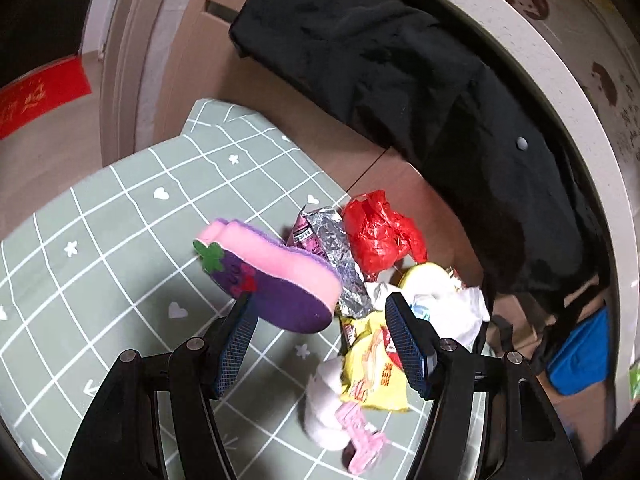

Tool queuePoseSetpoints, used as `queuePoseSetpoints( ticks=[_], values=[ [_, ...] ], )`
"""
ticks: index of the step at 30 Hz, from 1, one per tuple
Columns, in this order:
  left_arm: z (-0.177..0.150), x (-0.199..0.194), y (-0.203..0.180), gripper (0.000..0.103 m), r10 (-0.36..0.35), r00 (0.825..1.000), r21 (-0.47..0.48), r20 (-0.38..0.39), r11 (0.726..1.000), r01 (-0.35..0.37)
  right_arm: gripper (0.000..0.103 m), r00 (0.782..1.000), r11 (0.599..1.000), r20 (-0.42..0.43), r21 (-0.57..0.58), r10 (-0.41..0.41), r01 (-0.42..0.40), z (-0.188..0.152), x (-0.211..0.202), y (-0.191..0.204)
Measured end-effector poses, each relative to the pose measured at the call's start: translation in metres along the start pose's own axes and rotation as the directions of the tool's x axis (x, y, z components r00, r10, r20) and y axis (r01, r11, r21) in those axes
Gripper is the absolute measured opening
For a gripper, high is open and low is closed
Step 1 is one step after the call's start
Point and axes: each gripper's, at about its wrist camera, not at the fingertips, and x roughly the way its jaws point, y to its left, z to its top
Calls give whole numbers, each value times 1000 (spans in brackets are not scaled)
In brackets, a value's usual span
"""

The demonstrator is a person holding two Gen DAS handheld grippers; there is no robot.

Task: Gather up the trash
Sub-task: 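Grasp the white tissue with the left tool while the right tool grasps the pink toothbrush package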

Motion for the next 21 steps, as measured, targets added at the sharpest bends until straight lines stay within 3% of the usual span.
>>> queuePoseSetpoints(
  ticks=[5, 9, 13, 17, 21],
  values=[
    [2, -11, 3, 66, 56, 997, 56, 50, 997, -58, 35, 984, 984, -106, -91, 146, -156, -15, 41, 25],
    [-3, -23, 12, 66, 43, 998, 107, 56, 993, -49, 35, 952, 958, -203, -131, 228, -257, -25, 79, 47],
    [-18, -35, 22, 66, 28, 997, 163, 67, 986, -38, 35, 929, 940, -290, -179, 231, -290, -35, 116, 65],
    [-34, -46, 25, 66, 15, 996, 220, 88, 975, -34, 35, 934, 941, -312, -226, 174, -251, -41, 135, 70],
    [-42, -44, 20, 66, -23, 998, 249, 54, 969, 9, 36, 916, 943, -350, -190, 193, -272, -48, 141, 62]
  ],
)
